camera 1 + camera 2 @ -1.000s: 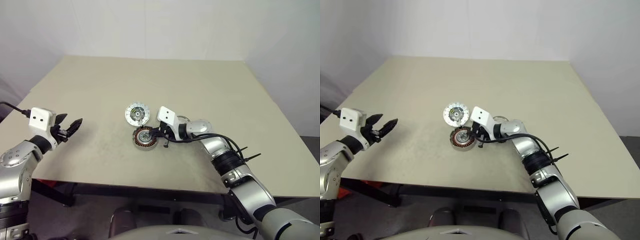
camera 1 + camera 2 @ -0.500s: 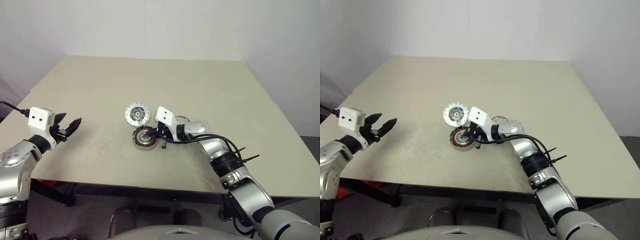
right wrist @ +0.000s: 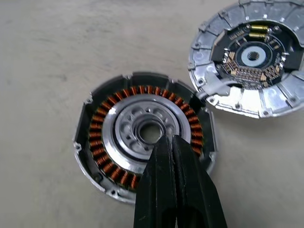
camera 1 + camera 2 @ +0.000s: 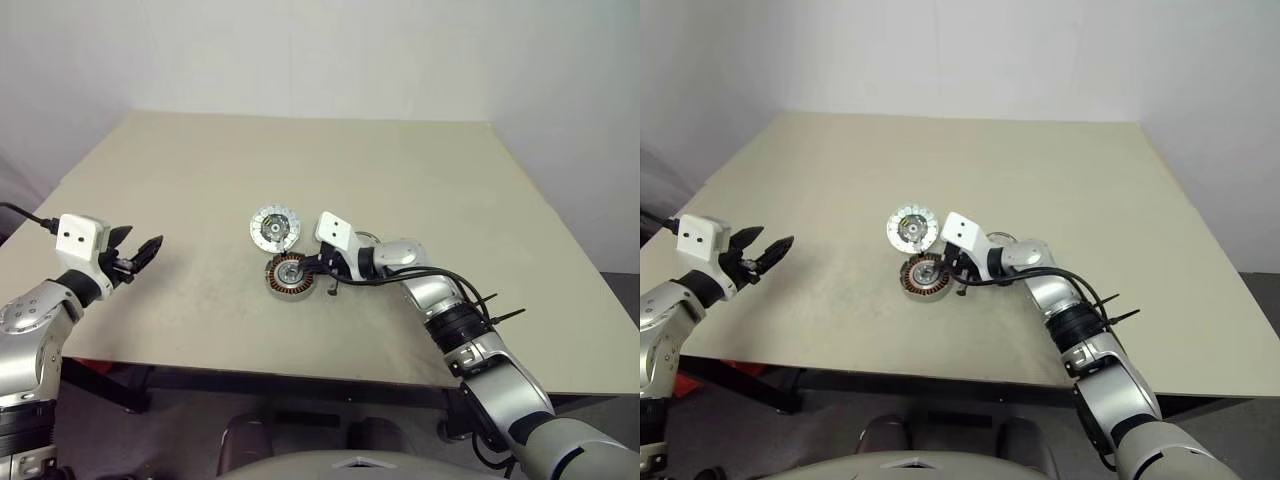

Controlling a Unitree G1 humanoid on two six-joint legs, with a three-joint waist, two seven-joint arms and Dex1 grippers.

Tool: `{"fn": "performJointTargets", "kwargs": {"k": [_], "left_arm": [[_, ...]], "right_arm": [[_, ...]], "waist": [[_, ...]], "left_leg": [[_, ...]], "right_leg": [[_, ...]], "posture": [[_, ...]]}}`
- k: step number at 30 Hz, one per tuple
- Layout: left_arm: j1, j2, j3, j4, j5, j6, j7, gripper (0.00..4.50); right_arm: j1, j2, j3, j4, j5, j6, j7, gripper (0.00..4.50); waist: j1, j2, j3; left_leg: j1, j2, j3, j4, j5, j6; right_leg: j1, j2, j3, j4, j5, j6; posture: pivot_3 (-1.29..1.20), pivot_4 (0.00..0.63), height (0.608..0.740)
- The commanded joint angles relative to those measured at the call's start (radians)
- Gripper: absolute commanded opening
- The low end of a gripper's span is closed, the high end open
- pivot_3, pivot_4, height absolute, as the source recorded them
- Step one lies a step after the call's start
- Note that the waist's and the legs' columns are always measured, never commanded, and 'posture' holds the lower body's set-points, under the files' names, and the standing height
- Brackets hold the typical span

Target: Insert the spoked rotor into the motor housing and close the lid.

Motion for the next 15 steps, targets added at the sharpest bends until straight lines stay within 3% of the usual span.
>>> {"fn": "performJointTargets", "kwargs": {"k": [1, 15], "left_arm": [[-0.023, 0.013, 0.016, -0.004, 0.001, -0.025, -0.002, 3.24], [0.003, 0.009, 0.026, -0.030, -0.002, -0.017, 0.001, 3.24]], "right_arm": [[0.003, -0.017, -0.019, -0.064, 0.023, 0.008, 0.007, 0.01], [0.013, -0.012, 0.009, -0.104, 0.027, 0.037, 0.020, 0.01]], "waist": [[0.000, 0.000, 0.000], [0.000, 0.000, 0.000]], "left_leg": [[0.000, 0.000, 0.000, 0.000, 0.000, 0.000], [0.000, 0.000, 0.000, 0.000, 0.000, 0.000]], "right_leg": [[0.000, 0.000, 0.000, 0.000, 0.000, 0.000], [0.000, 0.000, 0.000, 0.000, 0.000, 0.000]], "posture": [[0.00, 0.000, 0.740], [0.00, 0.000, 0.740]]}}
